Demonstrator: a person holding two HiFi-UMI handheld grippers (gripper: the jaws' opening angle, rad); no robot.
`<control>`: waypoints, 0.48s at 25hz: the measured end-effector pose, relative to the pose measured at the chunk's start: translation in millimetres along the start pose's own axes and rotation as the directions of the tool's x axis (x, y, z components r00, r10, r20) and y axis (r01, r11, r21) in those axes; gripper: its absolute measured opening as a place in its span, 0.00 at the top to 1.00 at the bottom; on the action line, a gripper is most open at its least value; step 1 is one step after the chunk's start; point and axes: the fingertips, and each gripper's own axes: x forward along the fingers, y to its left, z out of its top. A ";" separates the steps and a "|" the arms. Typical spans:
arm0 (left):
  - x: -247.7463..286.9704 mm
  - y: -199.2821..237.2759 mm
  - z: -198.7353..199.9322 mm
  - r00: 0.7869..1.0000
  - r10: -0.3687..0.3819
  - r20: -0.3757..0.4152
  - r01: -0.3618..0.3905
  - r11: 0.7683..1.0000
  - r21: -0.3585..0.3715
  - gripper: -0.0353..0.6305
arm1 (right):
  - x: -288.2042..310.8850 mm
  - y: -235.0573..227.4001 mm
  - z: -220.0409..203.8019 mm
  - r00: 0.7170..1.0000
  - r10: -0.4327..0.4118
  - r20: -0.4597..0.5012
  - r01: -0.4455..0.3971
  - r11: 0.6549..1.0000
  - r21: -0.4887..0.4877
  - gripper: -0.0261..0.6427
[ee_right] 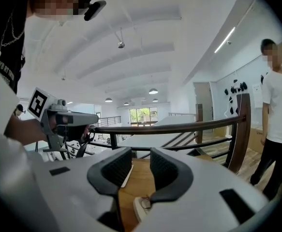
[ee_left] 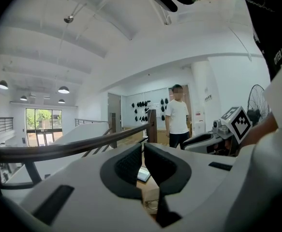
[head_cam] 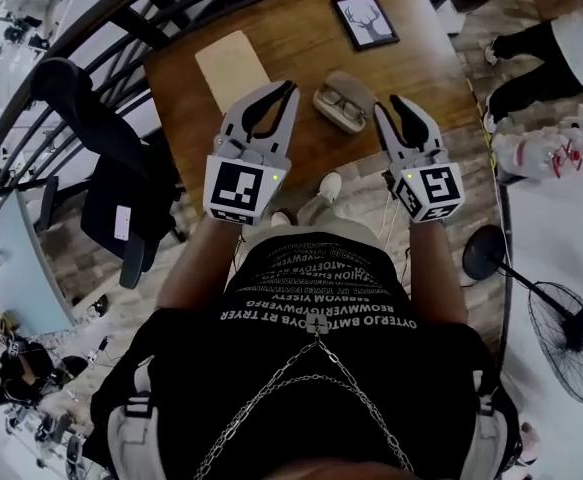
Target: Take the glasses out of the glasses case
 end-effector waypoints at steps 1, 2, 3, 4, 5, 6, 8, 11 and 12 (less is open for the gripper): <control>1.8 0.6 -2.0 1.000 0.002 -0.004 -0.002 1.000 -0.001 0.89 | 2.9 -1.7 -4.7 1.000 0.003 -0.010 -0.003 1.000 0.000 0.81; 3.4 1.2 -3.8 1.000 0.004 -0.009 -0.004 1.000 -0.001 0.89 | 6.0 -3.5 -9.4 1.000 0.006 -0.019 -0.006 1.000 -0.001 0.81; 5.1 2.0 -5.5 1.000 0.005 -0.013 -0.005 1.000 -0.002 0.89 | 9.4 -5.3 -14.1 1.000 0.008 -0.030 -0.008 1.000 -0.001 0.81; 6.7 2.9 -7.1 1.000 0.006 -0.017 -0.006 1.000 -0.003 0.89 | 13.1 -7.1 -18.9 0.999 0.010 -0.041 -0.010 1.000 -0.001 0.81; 8.2 3.6 -8.6 1.000 0.007 -0.020 -0.007 1.000 -0.005 0.89 | 16.9 -8.7 -24.3 0.999 0.012 -0.053 -0.012 1.000 -0.001 0.81; 9.3 4.0 -10.4 1.000 0.007 -0.023 -0.007 1.000 -0.007 0.89 | 20.4 -9.9 -30.4 0.998 0.014 -0.067 -0.014 1.000 -0.002 0.81; 11.1 3.8 -13.4 1.000 0.007 -0.026 -0.007 1.000 -0.010 0.89 | 26.4 -11.9 -43.1 0.995 0.021 -0.094 -0.021 1.000 -0.001 0.81; 14.7 4.0 -12.7 1.000 0.010 -0.024 -0.010 1.000 -0.009 0.89 | 34.8 -16.8 -58.3 0.992 0.030 -0.124 -0.030 1.000 -0.001 0.81; 15.7 4.3 -11.7 1.000 0.011 -0.023 -0.011 1.000 -0.009 0.89 | 37.6 -18.5 -62.6 0.991 0.032 -0.133 -0.032 0.999 -0.001 0.81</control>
